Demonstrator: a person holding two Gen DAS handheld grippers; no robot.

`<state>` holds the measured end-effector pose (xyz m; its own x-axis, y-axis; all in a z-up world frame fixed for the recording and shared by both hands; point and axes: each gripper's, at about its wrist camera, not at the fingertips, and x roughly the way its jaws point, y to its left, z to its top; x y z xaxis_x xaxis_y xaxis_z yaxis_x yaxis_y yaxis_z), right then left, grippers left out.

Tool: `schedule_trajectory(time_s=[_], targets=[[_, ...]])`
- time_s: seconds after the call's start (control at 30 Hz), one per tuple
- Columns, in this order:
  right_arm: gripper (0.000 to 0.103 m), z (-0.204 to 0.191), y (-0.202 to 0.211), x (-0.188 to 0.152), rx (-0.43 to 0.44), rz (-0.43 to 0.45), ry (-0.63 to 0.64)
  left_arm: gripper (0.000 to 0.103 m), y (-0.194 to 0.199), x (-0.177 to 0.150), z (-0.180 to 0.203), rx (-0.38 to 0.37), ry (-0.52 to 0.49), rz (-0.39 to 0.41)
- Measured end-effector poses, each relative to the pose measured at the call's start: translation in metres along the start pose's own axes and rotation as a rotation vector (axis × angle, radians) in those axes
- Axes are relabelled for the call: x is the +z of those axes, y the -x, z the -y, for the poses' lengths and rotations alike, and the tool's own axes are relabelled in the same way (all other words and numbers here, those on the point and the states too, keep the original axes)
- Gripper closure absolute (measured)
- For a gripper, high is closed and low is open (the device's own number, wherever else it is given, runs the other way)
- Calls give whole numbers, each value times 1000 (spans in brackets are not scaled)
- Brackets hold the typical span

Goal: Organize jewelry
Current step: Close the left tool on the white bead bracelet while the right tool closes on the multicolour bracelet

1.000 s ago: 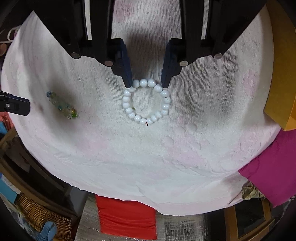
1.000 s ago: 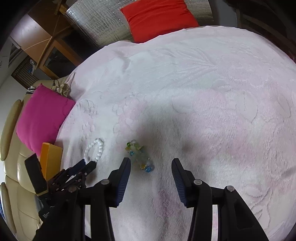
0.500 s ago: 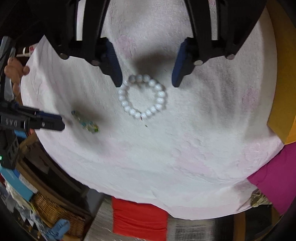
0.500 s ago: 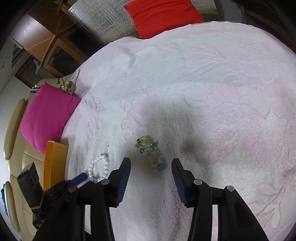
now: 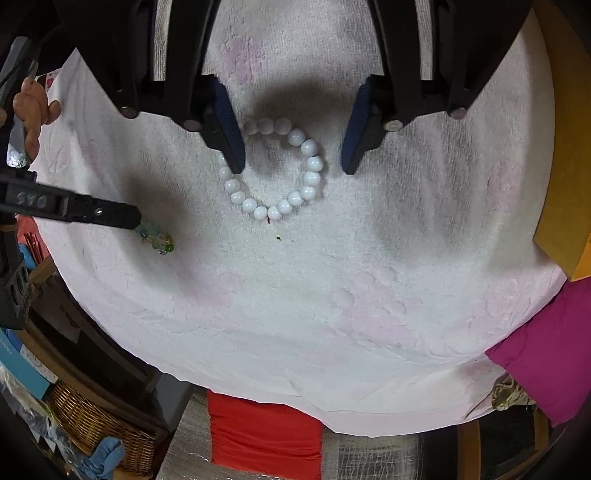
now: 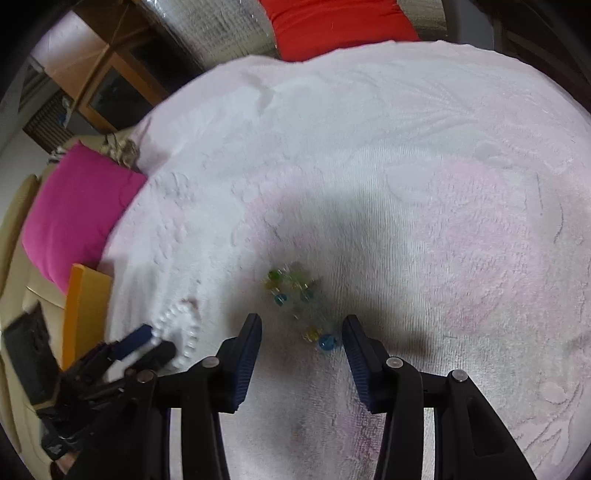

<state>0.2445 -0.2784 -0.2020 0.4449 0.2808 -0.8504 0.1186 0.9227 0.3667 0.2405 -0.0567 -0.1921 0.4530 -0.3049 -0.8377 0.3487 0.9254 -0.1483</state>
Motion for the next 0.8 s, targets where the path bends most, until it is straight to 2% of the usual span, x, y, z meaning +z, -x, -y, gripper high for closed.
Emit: schedule_trajectory(time_s=[0.07,0.1,0.17,0.3,0.53,0.8], targets=[[70,-2,1,-2,-19,11,39,69,-2,0,1,3,-3,1],[77,-2,1,-3,-30,13,52,77,-3,0,2,10,-7,2],[85,1,2,-5,-55,18,82,85,-2,0,4,24,-12,7],[91,7,13,-7,-45,39,99,94,0,-2,7,-30,13,28],[91,30,30,-4,41,56,11,94,9,6,22,-94,-14,102],[90,39,34,4,100,40,-79,94,10,6,25,-144,-20,99]])
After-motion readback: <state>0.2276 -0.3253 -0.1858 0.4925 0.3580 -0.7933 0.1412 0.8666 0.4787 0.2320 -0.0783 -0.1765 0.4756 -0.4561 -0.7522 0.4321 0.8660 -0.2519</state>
